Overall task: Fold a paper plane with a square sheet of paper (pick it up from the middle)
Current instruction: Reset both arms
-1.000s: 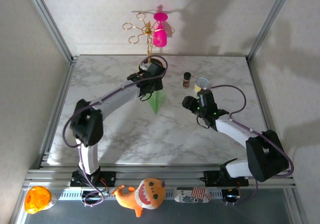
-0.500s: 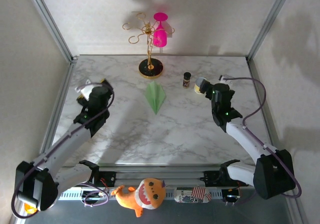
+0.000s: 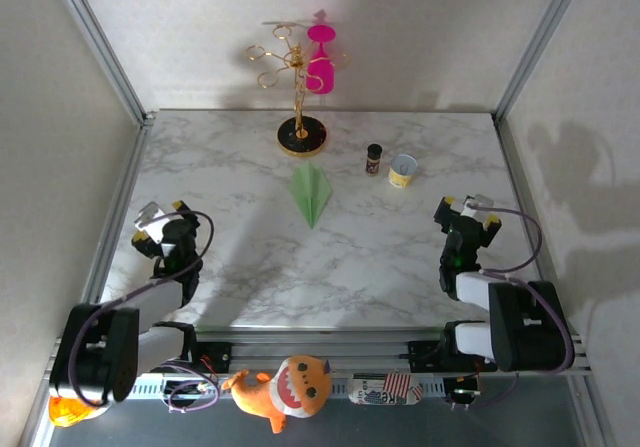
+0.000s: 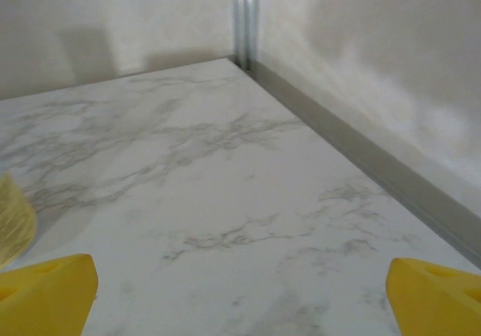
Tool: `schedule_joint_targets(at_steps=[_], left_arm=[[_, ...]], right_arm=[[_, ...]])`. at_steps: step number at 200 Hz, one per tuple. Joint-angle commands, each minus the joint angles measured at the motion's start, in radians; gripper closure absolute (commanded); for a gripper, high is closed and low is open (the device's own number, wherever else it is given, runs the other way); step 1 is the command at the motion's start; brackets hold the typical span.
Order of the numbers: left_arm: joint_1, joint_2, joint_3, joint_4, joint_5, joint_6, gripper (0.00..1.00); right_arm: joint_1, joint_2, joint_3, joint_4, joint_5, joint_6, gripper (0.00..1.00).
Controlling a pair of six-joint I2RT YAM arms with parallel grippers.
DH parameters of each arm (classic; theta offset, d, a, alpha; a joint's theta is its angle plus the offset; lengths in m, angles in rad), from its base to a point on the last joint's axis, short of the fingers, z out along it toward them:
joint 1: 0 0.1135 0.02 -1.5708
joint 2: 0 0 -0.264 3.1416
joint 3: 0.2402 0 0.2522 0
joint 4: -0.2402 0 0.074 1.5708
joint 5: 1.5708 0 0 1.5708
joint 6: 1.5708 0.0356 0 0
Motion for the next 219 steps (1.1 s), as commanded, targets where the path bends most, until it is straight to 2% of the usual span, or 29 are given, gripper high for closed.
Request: schedule_joint_targets(at_steps=[1, 14, 47, 73, 106, 116, 139, 157, 219], left_arm=[[0.009, 0.048, -0.018, 0.265, 0.207, 0.121, 0.0], [0.011, 0.077, -0.04, 0.367, 0.281, 0.149, 0.0], [0.027, 0.143, -0.087, 0.57, 0.46, 0.156, 0.0], [0.027, 0.242, -0.071, 0.638, 0.506, 0.159, 0.0], [0.027, 0.37, -0.041, 0.708, 0.512, 0.161, 0.0], [0.026, 0.354, -0.02, 0.633, 0.506, 0.158, 0.01], [0.019, 0.357, 0.013, 0.577, 0.466, 0.155, 0.01], [-0.035, 0.364, 0.032, 0.551, 0.364, 0.19, 0.01], [-0.03, 0.364, 0.034, 0.547, 0.375, 0.189, 0.01]], right_arm=[[-0.019, 0.058, -0.001, 0.188, -0.156, -0.07, 0.01], [-0.022, 0.068, 0.02, 0.155, -0.208, -0.07, 0.01], [-0.029, 0.127, -0.009, 0.299, -0.342, -0.08, 0.01], [-0.029, 0.196, 0.002, 0.337, -0.396, -0.099, 0.01], [-0.03, 0.227, 0.006, 0.347, -0.377, -0.089, 0.01], [-0.031, 0.243, -0.002, 0.377, -0.376, -0.088, 0.01], [-0.034, 0.247, -0.005, 0.387, -0.375, -0.084, 0.01], [-0.039, 0.246, 0.002, 0.372, -0.385, -0.08, 0.01], [-0.051, 0.244, 0.009, 0.357, -0.404, -0.073, 0.01]])
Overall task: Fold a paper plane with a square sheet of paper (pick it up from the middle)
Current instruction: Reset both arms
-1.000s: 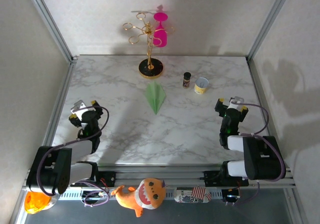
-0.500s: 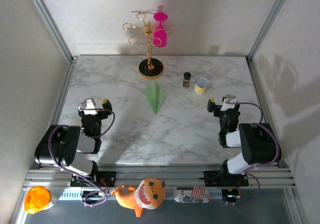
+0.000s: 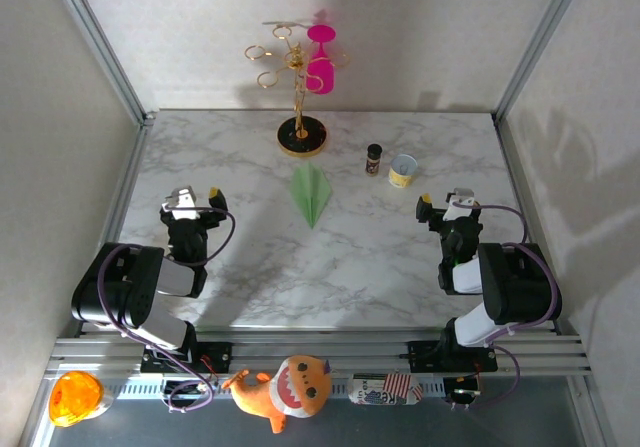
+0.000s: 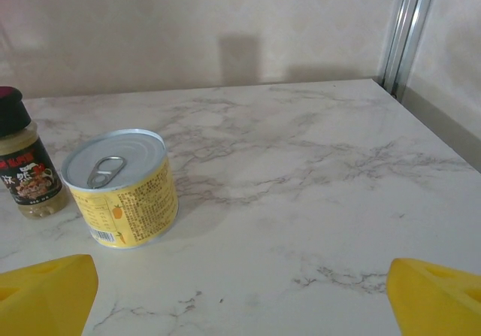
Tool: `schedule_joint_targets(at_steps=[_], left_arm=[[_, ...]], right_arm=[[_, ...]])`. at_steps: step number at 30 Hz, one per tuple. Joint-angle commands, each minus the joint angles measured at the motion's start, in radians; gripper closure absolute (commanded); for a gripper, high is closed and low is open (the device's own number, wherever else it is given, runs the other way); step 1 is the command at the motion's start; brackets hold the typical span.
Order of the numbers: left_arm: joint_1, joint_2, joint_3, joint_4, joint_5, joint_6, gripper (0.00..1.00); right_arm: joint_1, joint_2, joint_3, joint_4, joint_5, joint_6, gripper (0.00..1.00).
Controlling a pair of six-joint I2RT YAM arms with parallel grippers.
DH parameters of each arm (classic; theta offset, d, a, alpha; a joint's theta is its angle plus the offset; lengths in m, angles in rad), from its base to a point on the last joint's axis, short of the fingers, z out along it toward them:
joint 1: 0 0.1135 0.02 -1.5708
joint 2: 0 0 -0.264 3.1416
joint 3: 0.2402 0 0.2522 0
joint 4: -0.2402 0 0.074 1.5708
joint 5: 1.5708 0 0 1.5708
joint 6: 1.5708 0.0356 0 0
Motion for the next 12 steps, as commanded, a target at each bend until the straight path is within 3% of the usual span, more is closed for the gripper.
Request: schedule_joint_targets(at_steps=[1, 12], left_arm=[[0.001, 0.005, 0.016, -0.015, -0.016, 0.012, 0.01], [0.0, 0.007, 0.019, -0.02, -0.015, 0.014, 0.01]], right_arm=[[-0.006, 0.006, 0.007, 0.032, -0.014, 0.003, 0.01], [-0.006, 0.006, 0.007, 0.034, -0.015, 0.003, 0.01]])
